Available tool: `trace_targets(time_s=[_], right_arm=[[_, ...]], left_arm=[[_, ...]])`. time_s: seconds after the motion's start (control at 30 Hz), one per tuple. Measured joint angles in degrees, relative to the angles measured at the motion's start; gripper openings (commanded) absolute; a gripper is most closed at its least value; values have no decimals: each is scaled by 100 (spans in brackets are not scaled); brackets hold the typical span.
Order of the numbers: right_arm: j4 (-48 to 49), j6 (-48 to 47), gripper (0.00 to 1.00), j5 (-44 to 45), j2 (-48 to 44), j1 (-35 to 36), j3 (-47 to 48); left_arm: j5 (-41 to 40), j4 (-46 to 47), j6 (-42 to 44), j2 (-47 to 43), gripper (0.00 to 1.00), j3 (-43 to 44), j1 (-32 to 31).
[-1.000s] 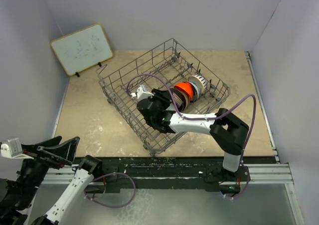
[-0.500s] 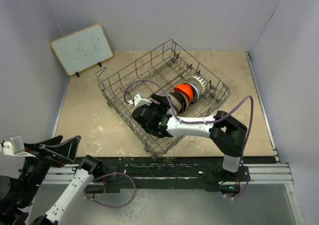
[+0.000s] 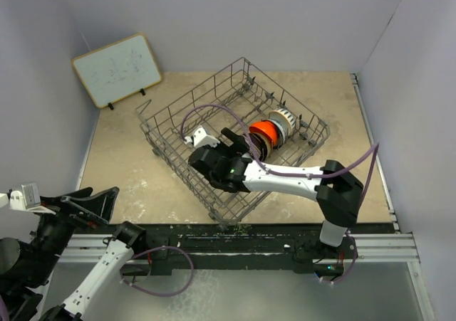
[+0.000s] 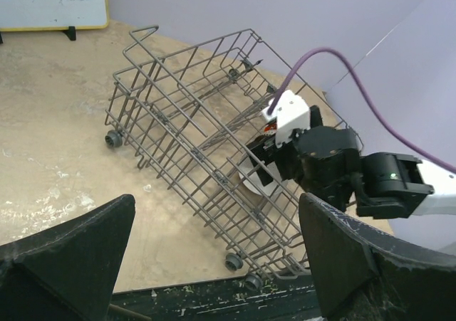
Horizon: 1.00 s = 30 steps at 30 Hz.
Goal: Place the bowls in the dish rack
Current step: Adjust the bowl in the dish rack.
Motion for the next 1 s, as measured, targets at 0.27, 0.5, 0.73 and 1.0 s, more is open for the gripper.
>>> trace_targets(time_s=[0.27,0.5,0.73,1.0], right_arm=[[-72,306,100,-363,-645,2,302],[-411,831,93,-699,-656,-455,337],[-487,1217,57,-1414,-1110,-1320,131],[-369,1340,4,-1797,-1307,-1368,-81]], left_arm=[[0,33,2,144,99,0,0],[0,35,2,225,99,0,0],[4,87,4,400,99,-61,0],[92,256,11,704,99,-337,-2]])
